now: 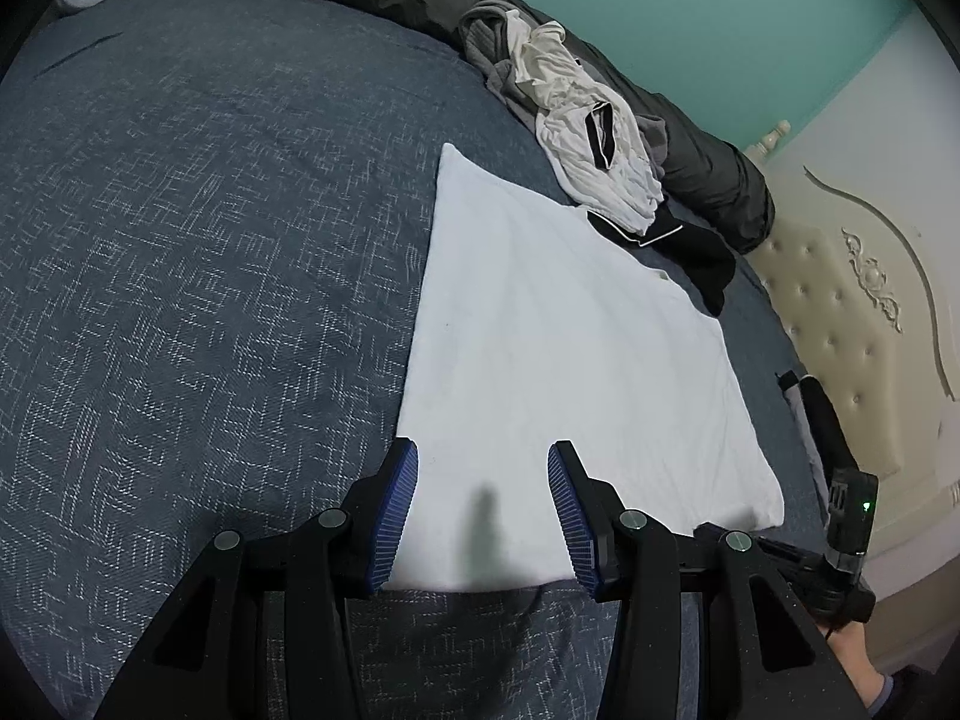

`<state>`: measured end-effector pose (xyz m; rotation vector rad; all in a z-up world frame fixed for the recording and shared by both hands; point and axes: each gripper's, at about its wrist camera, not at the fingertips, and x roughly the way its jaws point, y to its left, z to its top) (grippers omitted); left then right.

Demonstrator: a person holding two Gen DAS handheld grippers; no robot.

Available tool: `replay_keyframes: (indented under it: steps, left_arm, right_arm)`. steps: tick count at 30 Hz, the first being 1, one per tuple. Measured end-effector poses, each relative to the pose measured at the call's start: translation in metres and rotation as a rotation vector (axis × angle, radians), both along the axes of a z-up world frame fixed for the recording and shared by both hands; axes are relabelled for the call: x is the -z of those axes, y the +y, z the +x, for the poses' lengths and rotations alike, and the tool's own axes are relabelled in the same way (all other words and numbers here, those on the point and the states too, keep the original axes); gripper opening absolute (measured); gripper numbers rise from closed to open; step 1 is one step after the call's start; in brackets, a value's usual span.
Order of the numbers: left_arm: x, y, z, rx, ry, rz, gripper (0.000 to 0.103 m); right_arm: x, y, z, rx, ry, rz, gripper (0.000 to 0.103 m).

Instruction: Fold clothes

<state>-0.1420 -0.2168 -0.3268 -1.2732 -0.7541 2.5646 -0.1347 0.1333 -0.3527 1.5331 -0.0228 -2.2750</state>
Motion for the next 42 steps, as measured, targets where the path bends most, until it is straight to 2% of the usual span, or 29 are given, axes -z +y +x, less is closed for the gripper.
replay_keyframes:
  steps: [6, 7, 9, 10, 13, 21, 25, 31, 34, 36, 37, 42]
  left_arm:
    - [0.003, -0.005, 0.001, -0.014, -0.023, 0.028, 0.05]
    - [0.004, -0.005, 0.001, -0.014, -0.03, 0.061, 0.053]
    - [0.006, -0.007, 0.001, -0.005, -0.036, 0.128, 0.065]
    - [0.006, -0.006, 0.001, -0.003, -0.042, 0.126, 0.065]
    - [0.008, -0.001, 0.001, -0.007, -0.068, 0.047, 0.065]
    - [0.028, 0.005, 0.006, -0.003, -0.166, 0.031, 0.065]
    - [0.039, 0.007, 0.011, -0.016, -0.199, 0.061, 0.065]
    - [0.044, 0.005, 0.014, -0.092, -0.178, 0.149, 0.064]
    - [0.046, 0.014, 0.013, -0.1, -0.171, 0.14, 0.064]
    - [0.046, 0.018, 0.011, -0.108, -0.17, 0.124, 0.053]
    - [0.047, 0.018, 0.01, -0.116, -0.172, 0.12, 0.051]
    - [0.047, 0.009, 0.025, -0.182, -0.193, 0.13, 0.05]
  right_arm:
    - [-0.006, -0.012, -0.001, -0.027, 0.016, 0.038, 0.007]
    - [-0.004, -0.013, -0.001, -0.032, 0.012, 0.041, 0.007]
    - [-0.004, -0.009, 0.002, -0.028, 0.013, 0.02, 0.007]
    - [-0.008, -0.005, 0.004, -0.021, 0.02, -0.007, 0.007]
    - [-0.019, 0.014, 0.008, 0.024, 0.052, -0.073, 0.007]
    - [-0.049, 0.103, 0.014, 0.188, 0.123, -0.206, 0.007]
    - [-0.041, 0.144, 0.016, 0.253, 0.126, -0.248, 0.007]
    - [-0.023, 0.169, 0.022, 0.299, 0.117, -0.325, 0.008]
    - [-0.019, 0.174, 0.026, 0.269, 0.144, -0.368, 0.01]
    - [-0.013, 0.181, 0.027, 0.278, 0.14, -0.4, 0.01]
    - [-0.01, 0.184, 0.027, 0.286, 0.136, -0.417, 0.01]
    - [-0.001, 0.2, 0.024, 0.32, 0.125, -0.475, 0.01]
